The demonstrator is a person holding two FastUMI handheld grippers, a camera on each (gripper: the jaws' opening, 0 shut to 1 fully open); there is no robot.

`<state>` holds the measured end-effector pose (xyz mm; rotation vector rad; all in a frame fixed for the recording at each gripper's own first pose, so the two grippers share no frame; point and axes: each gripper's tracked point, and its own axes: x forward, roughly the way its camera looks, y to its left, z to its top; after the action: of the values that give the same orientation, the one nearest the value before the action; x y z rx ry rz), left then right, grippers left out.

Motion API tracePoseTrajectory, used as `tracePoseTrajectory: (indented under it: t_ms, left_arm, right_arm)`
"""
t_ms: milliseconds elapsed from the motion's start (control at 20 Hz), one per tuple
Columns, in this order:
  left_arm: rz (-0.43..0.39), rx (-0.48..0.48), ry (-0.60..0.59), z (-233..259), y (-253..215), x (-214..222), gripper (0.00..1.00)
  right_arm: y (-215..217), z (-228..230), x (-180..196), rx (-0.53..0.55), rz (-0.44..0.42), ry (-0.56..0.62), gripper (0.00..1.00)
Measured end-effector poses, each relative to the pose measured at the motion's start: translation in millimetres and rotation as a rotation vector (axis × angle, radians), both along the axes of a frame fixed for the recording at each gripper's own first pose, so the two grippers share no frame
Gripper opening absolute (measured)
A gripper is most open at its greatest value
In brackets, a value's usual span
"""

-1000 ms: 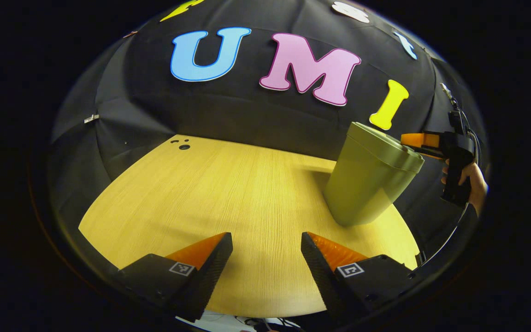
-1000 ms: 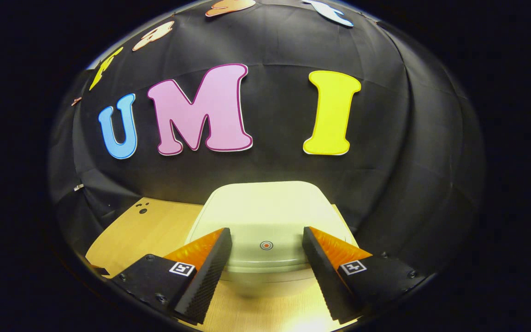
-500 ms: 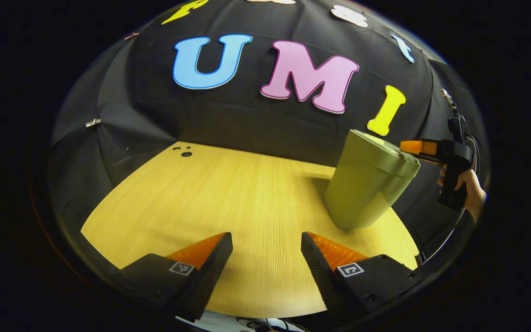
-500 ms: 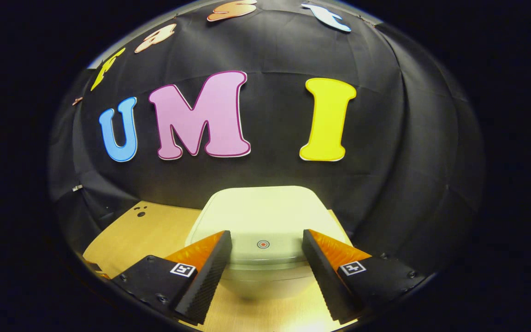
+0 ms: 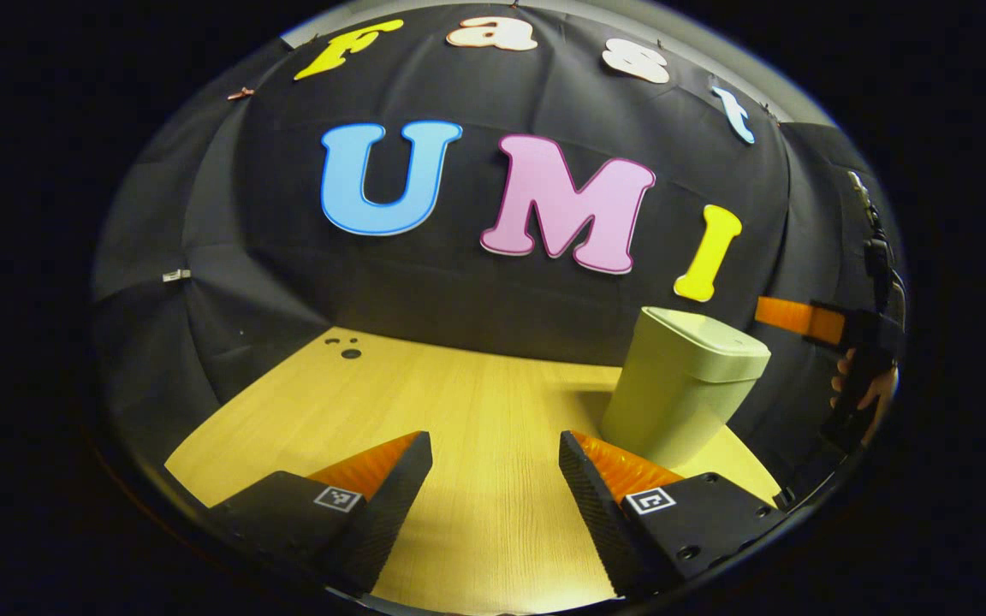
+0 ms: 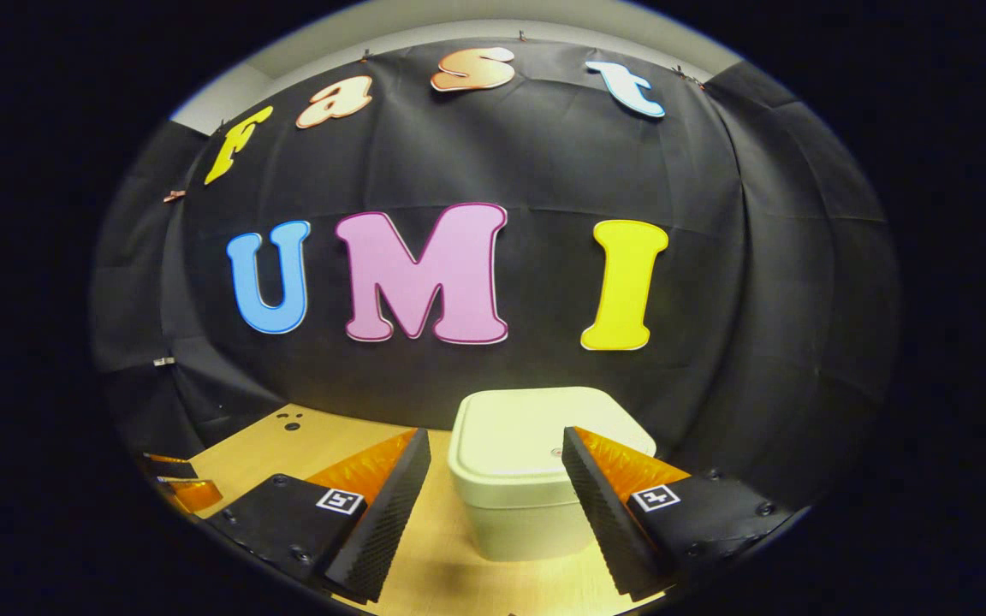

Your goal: Press the lid of the desktop garbage bin to open it, pick up the crumpled paper on the desktop and throw it into the bin, then pick up the pop can on the desktop and drop it into the bin, and finally close the garbage bin lid.

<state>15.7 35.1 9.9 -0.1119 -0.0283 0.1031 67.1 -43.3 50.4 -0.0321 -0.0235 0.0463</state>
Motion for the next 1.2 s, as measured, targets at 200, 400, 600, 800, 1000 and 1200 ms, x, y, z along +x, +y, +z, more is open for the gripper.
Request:
tracePoseTrajectory:
  t_ms: [200,400,600,800,1000,1200]
  left_arm:
    - [0.078,-0.015,-0.067,0,8,-29,0.96]
    - [0.119,0.007,-0.075,-14,13,-55,0.96]
    - [0.152,0.014,-0.045,-28,25,-71,0.96]
    - [0.165,0.053,-0.036,-34,30,-84,0.96]
    - [0.105,0.028,-0.025,-40,19,-86,0.96]
    - [0.09,0.055,-0.006,-43,13,-79,0.96]
  right_arm:
    - [50,-24,-20,-0.108,0.12,0.022,0.98]
    - [90,-39,-36,-0.107,0.21,0.025,0.98]
    - [106,-67,-45,-0.092,0.245,0.082,0.98]
    - [95,-80,-47,-0.063,0.226,0.121,0.98]
    - [77,-91,-51,-0.038,0.188,0.151,0.98]
    - [63,-108,-60,-0.022,0.162,0.193,0.98]
